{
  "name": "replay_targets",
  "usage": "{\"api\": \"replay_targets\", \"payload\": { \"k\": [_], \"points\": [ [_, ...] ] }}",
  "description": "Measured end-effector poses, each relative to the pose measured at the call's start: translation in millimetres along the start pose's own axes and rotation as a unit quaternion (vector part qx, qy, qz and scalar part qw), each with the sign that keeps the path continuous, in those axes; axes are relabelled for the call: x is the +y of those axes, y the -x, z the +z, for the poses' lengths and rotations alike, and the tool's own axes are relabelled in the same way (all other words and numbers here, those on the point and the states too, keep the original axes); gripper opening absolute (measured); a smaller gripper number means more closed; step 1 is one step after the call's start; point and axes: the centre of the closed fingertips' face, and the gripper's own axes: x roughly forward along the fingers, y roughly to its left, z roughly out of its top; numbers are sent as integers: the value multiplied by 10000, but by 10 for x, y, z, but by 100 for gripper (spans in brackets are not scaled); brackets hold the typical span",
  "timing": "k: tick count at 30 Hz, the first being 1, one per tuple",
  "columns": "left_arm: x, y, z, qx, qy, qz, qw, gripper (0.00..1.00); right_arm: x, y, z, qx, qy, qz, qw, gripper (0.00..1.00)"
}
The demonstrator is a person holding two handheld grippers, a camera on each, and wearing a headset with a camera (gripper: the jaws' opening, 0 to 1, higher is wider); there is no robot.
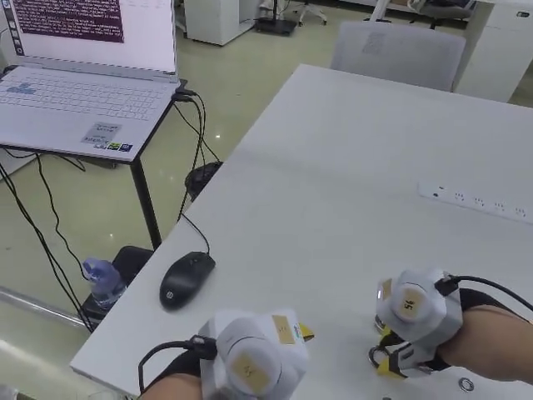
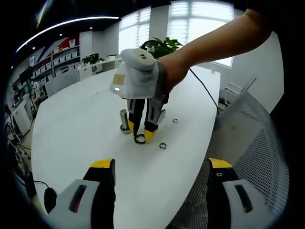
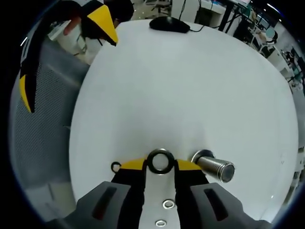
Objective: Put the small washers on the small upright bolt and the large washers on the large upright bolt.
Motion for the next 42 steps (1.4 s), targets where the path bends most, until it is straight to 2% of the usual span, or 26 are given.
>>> {"api": "replay_targets", "payload": {
  "k": [10,18,23,32,36,42],
  "points": [
    [-5,5,11,7,-23,26,10000,77,-2,1,7,-6,-120,-33,9999,22],
    [5,12,-2,43,-34,63,10000,77,22,68,-106,58,-220,-43,9997,22],
    [21,19,-15,67,-29,93,9999,77,20,207,-190,-8,-528,-20,9986,22],
    [-20,18,-44,123,-86,68,9999,76,-40,490,-264,-60,-755,-93,9971,22],
    [-12,25,-22,63,-47,74,9999,77,-103,614,-214,-108,-834,-119,9964,22],
    [17,41,-14,87,-90,47,9999,78,-253,744,-94,-179,-901,-186,9956,22]
  ]
}}
